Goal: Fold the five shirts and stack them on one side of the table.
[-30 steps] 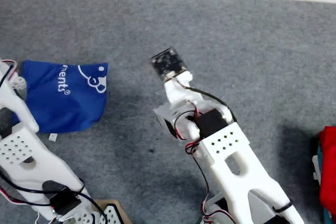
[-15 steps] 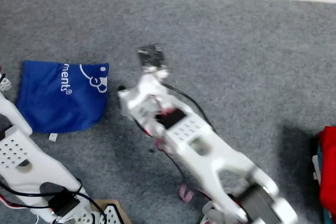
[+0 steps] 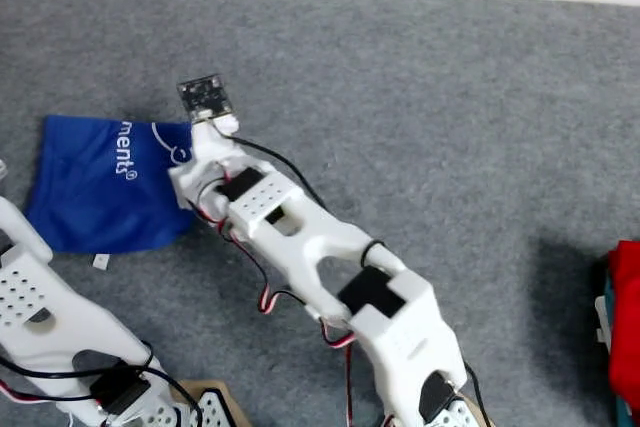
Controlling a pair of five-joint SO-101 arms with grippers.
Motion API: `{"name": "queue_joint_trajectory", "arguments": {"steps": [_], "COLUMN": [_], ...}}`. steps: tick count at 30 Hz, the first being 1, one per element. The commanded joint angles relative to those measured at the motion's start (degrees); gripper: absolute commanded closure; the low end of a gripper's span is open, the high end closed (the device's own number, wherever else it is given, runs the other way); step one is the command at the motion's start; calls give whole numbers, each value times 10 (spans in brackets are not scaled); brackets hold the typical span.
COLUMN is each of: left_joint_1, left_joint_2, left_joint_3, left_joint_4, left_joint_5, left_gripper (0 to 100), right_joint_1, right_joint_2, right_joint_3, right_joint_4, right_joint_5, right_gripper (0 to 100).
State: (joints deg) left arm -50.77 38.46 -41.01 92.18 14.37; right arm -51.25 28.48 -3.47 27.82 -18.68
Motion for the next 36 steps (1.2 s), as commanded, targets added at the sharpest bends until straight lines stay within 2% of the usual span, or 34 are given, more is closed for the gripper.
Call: {"name": "queue_joint_trajectory", "arguments": {"steps": [1,14,16,21,22,29,36], "left_joint_1": [-3,-11,-11,-11,-11,-8,12], "left_joint_2": [-4,-3,-3,-3,-3,40,86], "left_joint_3": [-21,-20,-20,-20,-20,-22,-23], "left_joint_4": [1,2,2,2,2,2,1], "left_joint_5": [-3,-3,-3,-3,-3,-4,-3], "left_gripper": [930,930,930,930,930,930,930], "right_joint_1": [-15,-38,-39,-39,-39,-17,108], "right_joint_2": [8,133,148,179,182,182,182], "right_joint_3": [-63,-159,-192,-252,-260,-339,-488], "right_joint_4": [18,27,54,95,107,269,443], "right_joint_5": [-4,-3,7,64,70,83,81], "right_gripper": [744,748,784,958,991,992,992]}}
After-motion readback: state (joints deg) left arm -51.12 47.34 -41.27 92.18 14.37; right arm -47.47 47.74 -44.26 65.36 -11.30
